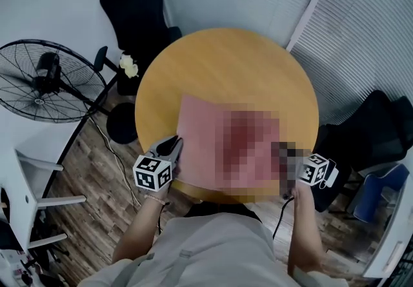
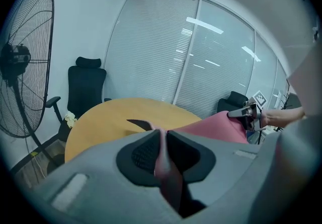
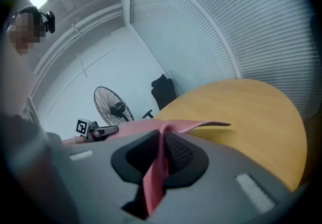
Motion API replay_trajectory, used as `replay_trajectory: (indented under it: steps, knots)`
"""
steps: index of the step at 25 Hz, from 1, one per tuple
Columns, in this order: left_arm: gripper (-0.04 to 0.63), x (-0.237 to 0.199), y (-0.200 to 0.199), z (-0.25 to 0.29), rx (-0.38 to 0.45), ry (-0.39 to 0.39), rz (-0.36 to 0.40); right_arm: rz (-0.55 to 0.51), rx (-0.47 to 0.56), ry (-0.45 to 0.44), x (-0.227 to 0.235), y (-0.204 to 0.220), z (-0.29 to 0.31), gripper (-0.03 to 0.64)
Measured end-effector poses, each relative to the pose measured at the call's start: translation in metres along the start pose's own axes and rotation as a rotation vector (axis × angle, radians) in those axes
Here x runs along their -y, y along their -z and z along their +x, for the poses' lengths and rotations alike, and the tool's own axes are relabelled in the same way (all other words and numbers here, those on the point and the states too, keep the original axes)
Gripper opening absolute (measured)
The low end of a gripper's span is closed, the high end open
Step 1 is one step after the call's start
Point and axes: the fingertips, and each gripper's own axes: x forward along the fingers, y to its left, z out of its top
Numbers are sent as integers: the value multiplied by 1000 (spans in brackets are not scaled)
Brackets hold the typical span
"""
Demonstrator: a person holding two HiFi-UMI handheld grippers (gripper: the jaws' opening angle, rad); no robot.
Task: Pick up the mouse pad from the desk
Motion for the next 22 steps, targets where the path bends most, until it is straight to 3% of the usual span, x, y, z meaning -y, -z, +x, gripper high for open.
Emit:
replay_trajectory:
  steps: [22]
  knots:
    - [51,23,-114,-42,216,46,11,-151,160,-29,-73,-97,-32,37]
